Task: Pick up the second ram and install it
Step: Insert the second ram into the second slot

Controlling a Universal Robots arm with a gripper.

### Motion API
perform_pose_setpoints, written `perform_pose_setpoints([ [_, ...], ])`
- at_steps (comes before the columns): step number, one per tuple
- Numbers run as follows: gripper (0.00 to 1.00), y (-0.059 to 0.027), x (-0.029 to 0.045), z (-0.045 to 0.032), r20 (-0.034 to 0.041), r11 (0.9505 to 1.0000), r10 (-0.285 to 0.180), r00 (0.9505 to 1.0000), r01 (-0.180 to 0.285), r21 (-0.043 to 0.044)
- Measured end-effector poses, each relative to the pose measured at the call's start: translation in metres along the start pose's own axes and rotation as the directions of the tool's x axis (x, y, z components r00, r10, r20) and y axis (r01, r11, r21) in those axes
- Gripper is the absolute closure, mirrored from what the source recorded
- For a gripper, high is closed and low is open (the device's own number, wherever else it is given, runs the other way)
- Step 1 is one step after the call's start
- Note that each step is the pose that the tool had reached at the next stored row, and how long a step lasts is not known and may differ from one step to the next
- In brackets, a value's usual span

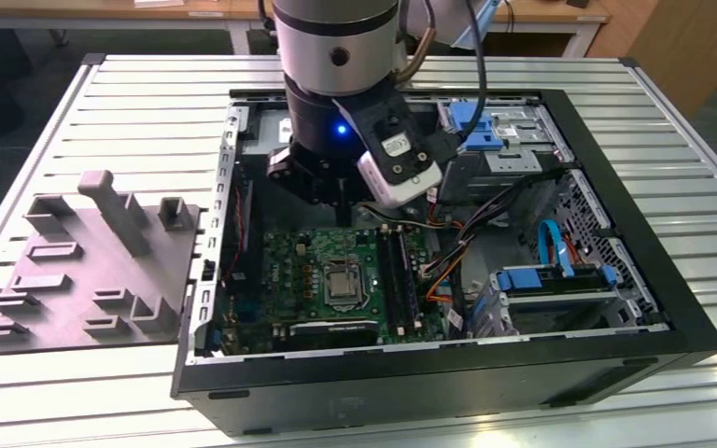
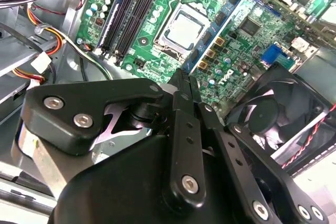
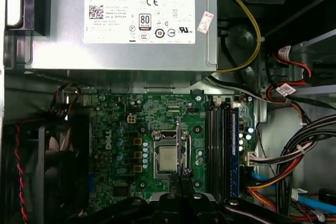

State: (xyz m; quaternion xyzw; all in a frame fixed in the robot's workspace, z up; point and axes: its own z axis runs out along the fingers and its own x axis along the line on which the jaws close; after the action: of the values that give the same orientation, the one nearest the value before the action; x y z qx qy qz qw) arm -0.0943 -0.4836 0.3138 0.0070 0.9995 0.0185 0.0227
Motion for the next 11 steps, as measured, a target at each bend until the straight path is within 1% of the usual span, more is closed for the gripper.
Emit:
perform_pose_setpoints([
  [2,0.89,0.0,-0.0026,0.0002,-0.0002,1.0,0.0,1.0,0.0,0.0],
  [7,0.89,0.0001,-0.0123,0.0014,-0.0001,1.0,0.0,1.0,0.0,-0.0004],
  [11,0.89,0.0001,-0.0179,0.0022,-0.0002,1.0,0.0,1.0,0.0,-0.0003],
])
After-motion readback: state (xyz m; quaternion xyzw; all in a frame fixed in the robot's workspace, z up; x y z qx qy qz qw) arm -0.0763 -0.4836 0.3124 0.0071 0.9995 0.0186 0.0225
